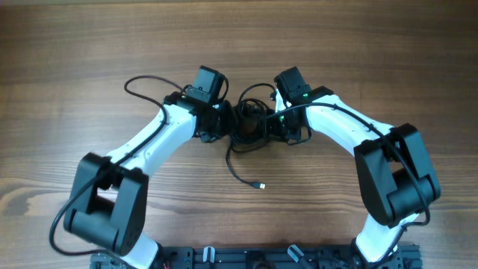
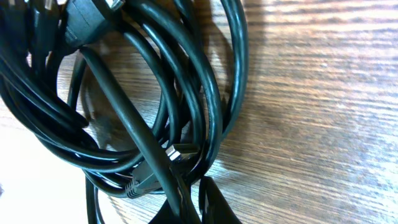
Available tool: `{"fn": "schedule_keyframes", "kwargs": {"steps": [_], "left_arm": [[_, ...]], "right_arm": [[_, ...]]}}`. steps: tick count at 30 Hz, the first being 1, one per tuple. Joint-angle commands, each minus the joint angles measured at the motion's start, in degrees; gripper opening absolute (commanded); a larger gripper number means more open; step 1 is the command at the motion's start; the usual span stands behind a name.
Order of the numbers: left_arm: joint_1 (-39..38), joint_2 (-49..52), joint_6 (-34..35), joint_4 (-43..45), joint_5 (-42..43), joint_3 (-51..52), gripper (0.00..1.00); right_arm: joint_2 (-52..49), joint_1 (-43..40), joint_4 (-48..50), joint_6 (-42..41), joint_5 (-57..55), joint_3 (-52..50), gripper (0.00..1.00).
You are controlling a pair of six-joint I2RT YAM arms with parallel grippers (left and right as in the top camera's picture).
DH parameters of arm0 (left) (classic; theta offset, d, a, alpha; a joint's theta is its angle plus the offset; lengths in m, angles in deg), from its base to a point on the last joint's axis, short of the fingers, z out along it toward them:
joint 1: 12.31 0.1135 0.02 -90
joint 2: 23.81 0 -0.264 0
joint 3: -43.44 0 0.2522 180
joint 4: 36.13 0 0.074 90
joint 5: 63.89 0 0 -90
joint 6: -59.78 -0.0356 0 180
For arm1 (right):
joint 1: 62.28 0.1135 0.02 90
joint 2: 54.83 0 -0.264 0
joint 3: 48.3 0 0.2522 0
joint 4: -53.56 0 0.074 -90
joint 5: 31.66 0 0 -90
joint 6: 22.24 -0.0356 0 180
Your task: Untangle cables
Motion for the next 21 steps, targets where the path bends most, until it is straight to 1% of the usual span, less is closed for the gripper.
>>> {"fn": "schedule_keyframes", "kwargs": {"steps": [1,2,4,5,8,10,12,16,21], "left_arm": [[-0.4,-1.6,-13.0,1.9,6.4,0.4,0.2],[-0.7,-1.6,-15.4,2.4,8.0,0.4,0.25],[-1.7,-1.5,-19.4,2.8,8.1,0.4,0.36],[-2.1,-1.3,-20.2,2.9,8.1,0.4,0.4],[-3.3,-0.2,-24.5,3.0,8.1,0.4,0.47],[-4.2,0.7,-29.0,3.0,8.2,0.4,0.51],[-5.0,1.8,-33.4,3.0,8.2,0.4,0.53],[-5.2,2.5,-37.9,3.0,8.2,0.4,0.53],[-5.2,2.6,-46.0,3.7,8.1,0.4,0.53]], "right_arm": [[-1.2,0.1,0.5,1.8,1.9,-0.1,0.09],[-1.2,0.1,0.5,1.8,2.3,-0.1,0.1],[-1.2,0.1,0.6,1.6,2.3,-0.1,0.1],[-1.2,0.1,0.6,1.5,2.2,-0.1,0.1],[-1.2,0.1,0.5,1.6,2.2,-0.1,0.11],[-1.2,0.1,0.6,1.6,2.3,-0.1,0.11],[-1.2,-0.5,1.3,3.3,5.0,-0.1,0.1],[-1.2,-2.6,3.1,7.6,14.4,-0.1,0.1],[-1.2,-7.1,4.0,14.3,26.0,-0.1,0.1]]}}
